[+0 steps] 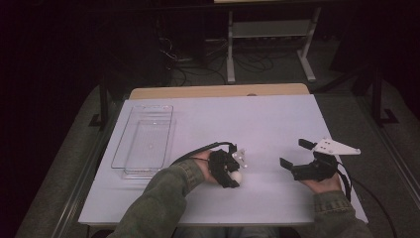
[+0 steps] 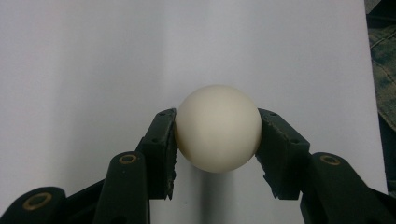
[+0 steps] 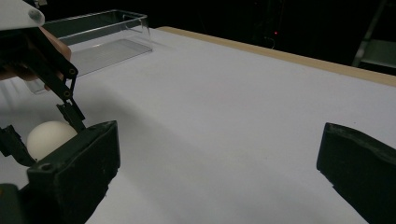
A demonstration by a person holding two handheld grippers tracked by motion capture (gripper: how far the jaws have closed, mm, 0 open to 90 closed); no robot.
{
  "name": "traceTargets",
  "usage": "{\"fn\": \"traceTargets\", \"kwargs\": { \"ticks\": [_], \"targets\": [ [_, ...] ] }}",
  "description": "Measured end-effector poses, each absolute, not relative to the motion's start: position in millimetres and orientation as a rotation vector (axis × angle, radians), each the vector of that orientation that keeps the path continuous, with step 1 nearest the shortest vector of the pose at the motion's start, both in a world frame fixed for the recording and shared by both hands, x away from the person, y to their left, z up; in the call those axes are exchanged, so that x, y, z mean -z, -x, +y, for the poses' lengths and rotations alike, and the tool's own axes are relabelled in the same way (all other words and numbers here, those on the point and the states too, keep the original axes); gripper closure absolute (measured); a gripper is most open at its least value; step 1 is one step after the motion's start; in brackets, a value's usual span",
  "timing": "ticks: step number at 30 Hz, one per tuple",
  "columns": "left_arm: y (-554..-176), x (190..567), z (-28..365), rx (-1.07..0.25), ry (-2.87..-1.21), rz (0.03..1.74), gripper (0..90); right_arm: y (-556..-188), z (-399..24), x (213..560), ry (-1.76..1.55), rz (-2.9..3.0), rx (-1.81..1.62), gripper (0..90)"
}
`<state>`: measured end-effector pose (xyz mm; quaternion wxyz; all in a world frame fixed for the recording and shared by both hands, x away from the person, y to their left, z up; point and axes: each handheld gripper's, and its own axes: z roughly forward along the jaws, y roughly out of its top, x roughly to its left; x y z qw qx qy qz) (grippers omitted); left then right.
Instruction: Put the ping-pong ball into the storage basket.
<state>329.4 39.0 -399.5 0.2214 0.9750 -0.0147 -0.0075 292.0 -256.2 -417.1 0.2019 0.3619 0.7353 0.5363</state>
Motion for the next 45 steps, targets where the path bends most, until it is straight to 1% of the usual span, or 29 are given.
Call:
{"fn": "traceTargets", "kwargs": {
  "ticks": [22,32,45],
  "targets": [
    [-323.1,369.4,52.0,-0.015,-2.709,-0.055,51.0,-291.8,-257.6,417.6,-1.019,2.049,-1.495,0.0],
    [-322.8,354.3,60.0,-0.031,-2.692,-0.029,51.0,-290.5,-257.3,416.5,-1.016,2.043,-1.495,0.0],
    [-321.2,332.8,68.7,-0.065,-2.685,-0.034,51.0,-287.0,-260.2,414.0,-1.021,2.013,-1.527,0.0]
  ]
}}
